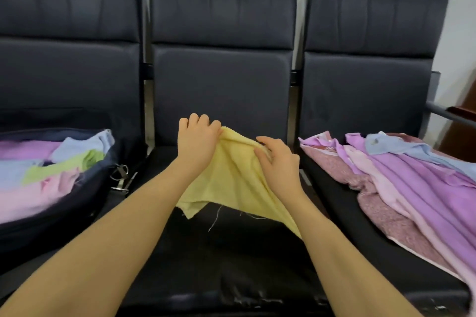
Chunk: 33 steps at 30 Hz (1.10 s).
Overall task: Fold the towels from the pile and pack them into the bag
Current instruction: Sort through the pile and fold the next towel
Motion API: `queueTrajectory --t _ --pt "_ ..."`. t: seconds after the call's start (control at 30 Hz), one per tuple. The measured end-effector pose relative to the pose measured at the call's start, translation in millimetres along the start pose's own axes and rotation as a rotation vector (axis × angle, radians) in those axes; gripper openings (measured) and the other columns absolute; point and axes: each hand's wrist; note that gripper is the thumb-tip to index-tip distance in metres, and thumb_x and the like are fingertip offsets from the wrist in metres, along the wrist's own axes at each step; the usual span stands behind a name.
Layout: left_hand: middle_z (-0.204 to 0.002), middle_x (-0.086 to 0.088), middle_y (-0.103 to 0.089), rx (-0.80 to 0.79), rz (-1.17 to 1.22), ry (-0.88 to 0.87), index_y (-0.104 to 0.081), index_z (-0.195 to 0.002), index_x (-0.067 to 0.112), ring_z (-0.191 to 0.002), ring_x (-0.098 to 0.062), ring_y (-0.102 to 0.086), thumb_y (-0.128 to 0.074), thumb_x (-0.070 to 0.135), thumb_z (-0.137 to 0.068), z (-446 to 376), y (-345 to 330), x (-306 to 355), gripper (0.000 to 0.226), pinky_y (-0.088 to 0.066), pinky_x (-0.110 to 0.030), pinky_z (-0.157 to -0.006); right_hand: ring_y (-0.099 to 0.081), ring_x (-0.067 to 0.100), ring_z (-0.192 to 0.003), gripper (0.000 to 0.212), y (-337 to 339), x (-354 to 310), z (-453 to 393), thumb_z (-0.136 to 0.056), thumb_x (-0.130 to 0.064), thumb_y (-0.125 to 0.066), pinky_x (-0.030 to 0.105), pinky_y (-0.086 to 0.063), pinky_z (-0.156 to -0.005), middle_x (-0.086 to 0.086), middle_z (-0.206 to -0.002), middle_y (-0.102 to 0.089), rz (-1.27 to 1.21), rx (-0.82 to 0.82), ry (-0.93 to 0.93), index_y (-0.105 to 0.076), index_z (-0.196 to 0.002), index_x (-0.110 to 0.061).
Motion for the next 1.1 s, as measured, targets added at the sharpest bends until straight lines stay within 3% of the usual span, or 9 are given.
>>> queueTrajectory --t 0.13,0.23,0.37,0.5,0.8,0.9,0.97,1.03,1.1 --pt "-0.133 -0.006 -0.043 -0.27 0.131 0.023 -0.043 -0.138 0.02 -0.119 -0.029 -0.039 -0.035 0.036 -0.102 29.1 -15.3 -3.6 0.04 -0.028 -0.038 -0.095 -0.041 0.012 -0.121 0.033 -13.3 18.1 12.8 -0.098 -0.035 -0.048 0.028 -0.017 -0.09 -0.009 -0.132 -0.047 0.271 -0.393 0.064 -0.053 -0.13 -0.032" --pt "-0.146 -0.002 -0.035 -0.487 0.204 -0.144 -0.038 -0.142 0.025 -0.13 -0.025 -0.033 -0.032 0.038 -0.102 70.0 -20.6 12.1 0.043 -0.024 -0.04 -0.104 -0.038 0.012 -0.131 0.038 -17.3 32.7 26.9 -0.1 -0.039 -0.041 0.035 -0.019 -0.104 -0.01 -0.145 -0.041 0.422 -0.66 0.079 -0.046 -0.137 -0.031" --pt "-0.157 -0.001 -0.021 -0.85 0.19 -0.383 -0.029 -0.148 0.026 -0.141 -0.026 -0.024 -0.019 0.045 -0.103 113.8 -28.9 36.1 0.05 -0.018 -0.045 -0.111 -0.006 0.013 -0.148 0.052 -16.8 56.8 46.7 -0.102 -0.046 -0.028 0.036 -0.004 -0.118 -0.008 -0.161 -0.009 0.548 -0.952 0.006 -0.02 -0.152 -0.031" --pt "-0.161 0.005 -0.005 -1.067 0.176 -0.4 -0.01 -0.153 0.029 -0.147 -0.02 -0.01 -0.007 0.051 -0.101 129.4 -35.2 31.5 0.056 -0.004 -0.044 -0.116 0.008 0.012 -0.147 0.054 -23.4 72.0 62.6 -0.103 -0.047 -0.016 0.032 0.006 -0.117 -0.009 -0.161 0.006 0.555 -1.062 -0.052 -0.004 -0.153 -0.032" --pt "-0.16 0.009 -0.004 -0.972 0.005 -0.376 -0.011 -0.152 0.03 -0.148 -0.017 0.004 -0.006 0.052 -0.1 138.6 -47.9 -23.4 0.057 0.016 -0.046 -0.113 0.004 0.018 -0.148 0.058 -83.8 24.4 76.2 -0.103 -0.048 -0.011 0.036 0.003 -0.118 -0.002 -0.161 0.003 0.245 -1.08 -0.276 -0.004 -0.154 -0.021" --pt "-0.151 0.002 -0.037 -0.763 0.041 -0.428 -0.046 -0.139 0.024 -0.141 -0.024 -0.028 -0.011 0.05 -0.1 140.7 -48.0 -34.7 0.059 -0.007 -0.048 -0.114 -0.036 0.023 -0.137 0.049 -87.3 18.0 64.6 -0.103 -0.043 -0.029 0.04 -0.021 -0.113 0.003 -0.146 -0.042 0.101 -0.749 -0.349 -0.04 -0.142 -0.016" --pt "-0.112 0.002 -0.066 -0.509 0.135 -0.43 -0.07 -0.105 0.021 -0.106 -0.022 -0.061 -0.02 0.046 -0.093 141.6 -43.9 -38.9 0.057 -0.037 -0.044 -0.095 -0.046 0.023 -0.123 0.043 -86.2 20.9 57.8 -0.1 -0.043 -0.038 0.04 -0.027 -0.105 0.002 -0.129 -0.053 0.345 -0.548 -0.288 -0.05 -0.132 -0.017" --pt "-0.092 0.006 -0.066 -0.341 0.269 -0.387 -0.073 -0.092 0.02 -0.088 -0.017 -0.061 -0.033 0.039 -0.093 143.1 -46.4 -41.4 0.044 -0.04 -0.037 -0.084 -0.043 0.024 -0.12 0.045 -86.5 23.2 56.1 -0.098 -0.048 -0.04 0.038 -0.028 -0.102 0.004 -0.126 -0.051 0.471 -0.537 -0.333 -0.054 -0.126 -0.016" --pt "-0.092 0.007 -0.065 -0.367 0.314 -0.361 -0.072 -0.091 0.02 -0.09 -0.016 -0.057 -0.036 0.037 -0.097 144.2 -43.7 -35.4 0.041 -0.032 -0.033 -0.082 -0.04 0.026 -0.119 0.049 -90.4 25.9 58.4 -0.097 -0.053 -0.039 0.038 -0.028 -0.101 0.007 -0.127 -0.048 0.53 -0.568 -0.368 -0.057 -0.12 -0.014"
Point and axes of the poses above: each hand's wrist, its own z-axis away from the middle knuckle, its own y-axis out of the back of the hand, x = y × z
